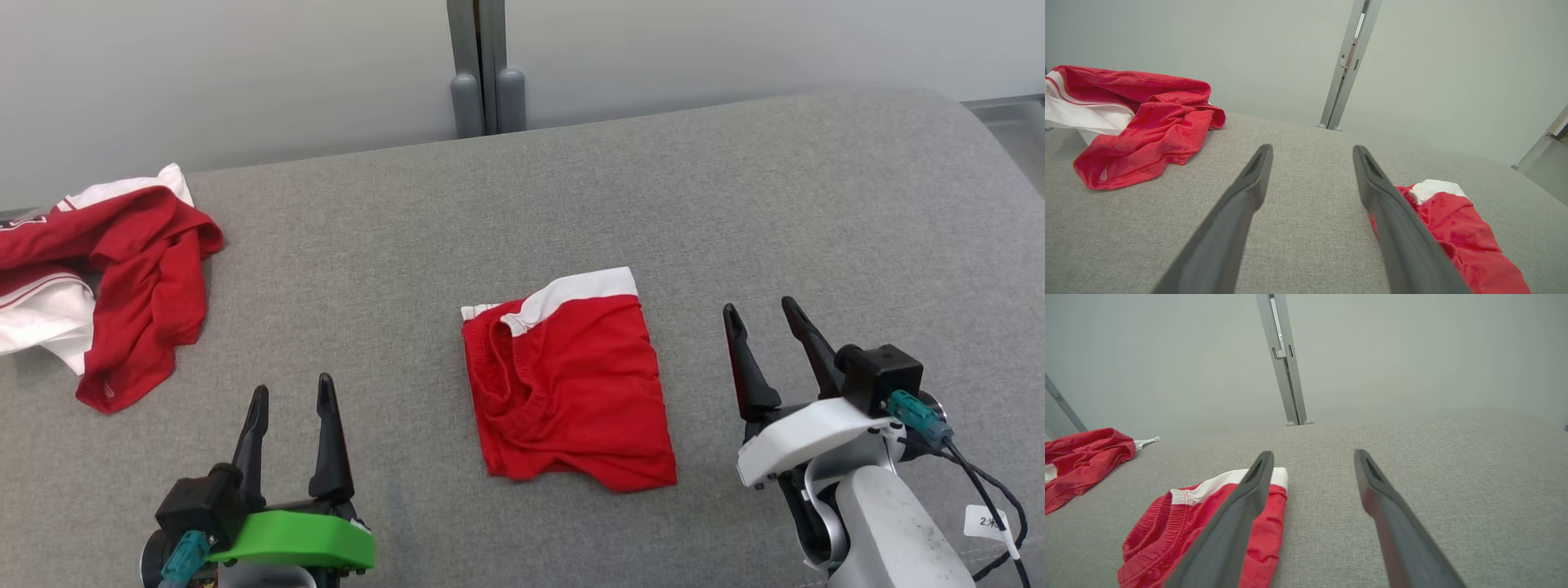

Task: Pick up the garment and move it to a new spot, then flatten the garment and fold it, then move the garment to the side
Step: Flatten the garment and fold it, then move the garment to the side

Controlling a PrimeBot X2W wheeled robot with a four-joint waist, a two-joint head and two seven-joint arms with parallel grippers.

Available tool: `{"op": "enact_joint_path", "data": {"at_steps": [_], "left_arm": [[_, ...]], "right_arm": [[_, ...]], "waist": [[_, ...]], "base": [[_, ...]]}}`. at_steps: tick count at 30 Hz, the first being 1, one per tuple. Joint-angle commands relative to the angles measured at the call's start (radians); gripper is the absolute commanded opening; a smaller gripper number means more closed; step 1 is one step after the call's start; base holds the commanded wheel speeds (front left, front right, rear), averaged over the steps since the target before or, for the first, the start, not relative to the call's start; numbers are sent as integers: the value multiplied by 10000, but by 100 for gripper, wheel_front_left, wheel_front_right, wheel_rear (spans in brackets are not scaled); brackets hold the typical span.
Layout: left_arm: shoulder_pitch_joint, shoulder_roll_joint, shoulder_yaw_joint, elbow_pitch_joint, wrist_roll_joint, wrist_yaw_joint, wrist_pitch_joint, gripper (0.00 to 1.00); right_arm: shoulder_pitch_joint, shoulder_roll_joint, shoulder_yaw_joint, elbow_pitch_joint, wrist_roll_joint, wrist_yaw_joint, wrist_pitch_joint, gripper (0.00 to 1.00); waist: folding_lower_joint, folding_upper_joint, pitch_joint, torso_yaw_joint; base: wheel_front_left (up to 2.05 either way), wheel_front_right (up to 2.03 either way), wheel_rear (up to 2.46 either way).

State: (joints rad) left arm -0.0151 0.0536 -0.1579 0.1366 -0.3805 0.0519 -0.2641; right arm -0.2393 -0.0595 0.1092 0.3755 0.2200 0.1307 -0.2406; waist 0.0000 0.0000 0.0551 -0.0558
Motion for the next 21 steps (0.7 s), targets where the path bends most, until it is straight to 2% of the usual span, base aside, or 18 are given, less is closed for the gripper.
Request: {"op": "enact_joint_path", "data": {"at_steps": [1,21], "left_arm": [[226,7,82,-25,51,-54,-3,100],[211,-23,77,106,149,-128,-3,100]], "right_arm": [[160,18,-76,-110,-131,-1,-19,100],[409,84,-285,-199,-331,-1,525,100]], "waist": [[0,0,-44,-7],[0,0,95,231]], "base": [[0,0,0],[0,0,0]]}}
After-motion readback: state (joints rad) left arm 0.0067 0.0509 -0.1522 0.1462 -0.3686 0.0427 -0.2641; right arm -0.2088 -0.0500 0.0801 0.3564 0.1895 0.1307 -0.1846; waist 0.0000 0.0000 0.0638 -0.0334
